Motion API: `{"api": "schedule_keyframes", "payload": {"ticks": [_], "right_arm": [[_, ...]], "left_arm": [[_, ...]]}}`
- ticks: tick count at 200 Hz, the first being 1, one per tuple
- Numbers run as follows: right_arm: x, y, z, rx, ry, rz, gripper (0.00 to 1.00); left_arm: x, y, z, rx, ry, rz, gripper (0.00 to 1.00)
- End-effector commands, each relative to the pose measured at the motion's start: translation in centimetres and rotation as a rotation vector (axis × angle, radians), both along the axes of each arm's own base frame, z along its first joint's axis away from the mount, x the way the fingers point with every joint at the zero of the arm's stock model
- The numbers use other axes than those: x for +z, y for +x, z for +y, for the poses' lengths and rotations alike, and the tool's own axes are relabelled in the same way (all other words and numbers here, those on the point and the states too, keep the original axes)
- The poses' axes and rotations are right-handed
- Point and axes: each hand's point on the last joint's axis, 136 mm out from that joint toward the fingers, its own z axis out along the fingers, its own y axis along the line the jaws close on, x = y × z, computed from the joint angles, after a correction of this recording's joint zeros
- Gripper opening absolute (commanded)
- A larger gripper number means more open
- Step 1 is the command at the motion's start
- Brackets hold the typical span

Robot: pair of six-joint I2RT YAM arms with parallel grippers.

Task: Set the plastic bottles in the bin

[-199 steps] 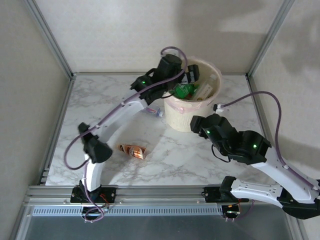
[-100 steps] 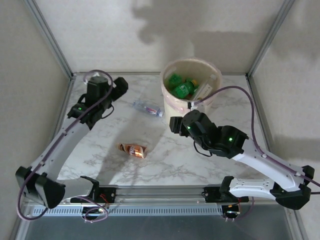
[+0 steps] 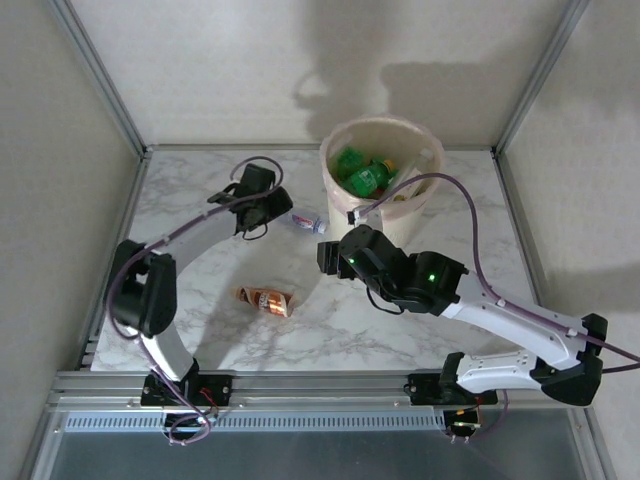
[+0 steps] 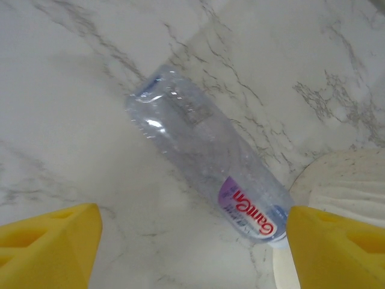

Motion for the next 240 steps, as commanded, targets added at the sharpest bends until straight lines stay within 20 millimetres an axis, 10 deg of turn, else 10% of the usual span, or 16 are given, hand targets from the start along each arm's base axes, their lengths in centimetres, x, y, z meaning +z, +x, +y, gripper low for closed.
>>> {"api": "schedule_keyframes", "payload": {"ticks": [1,240], "right_arm": [[-0.5,-0.5,0.8,0.018,0.011,0.010,0.77],[-2.1,-0.7,0.8,0.009,-0.010,0.015,0.77]], "left_arm": [[0.2,1.9,-0.6,0.050,-0.008,-0.022,0.80],[-9.9,5.2,-1.5,0.061,0.347,0.143,0.79]]}}
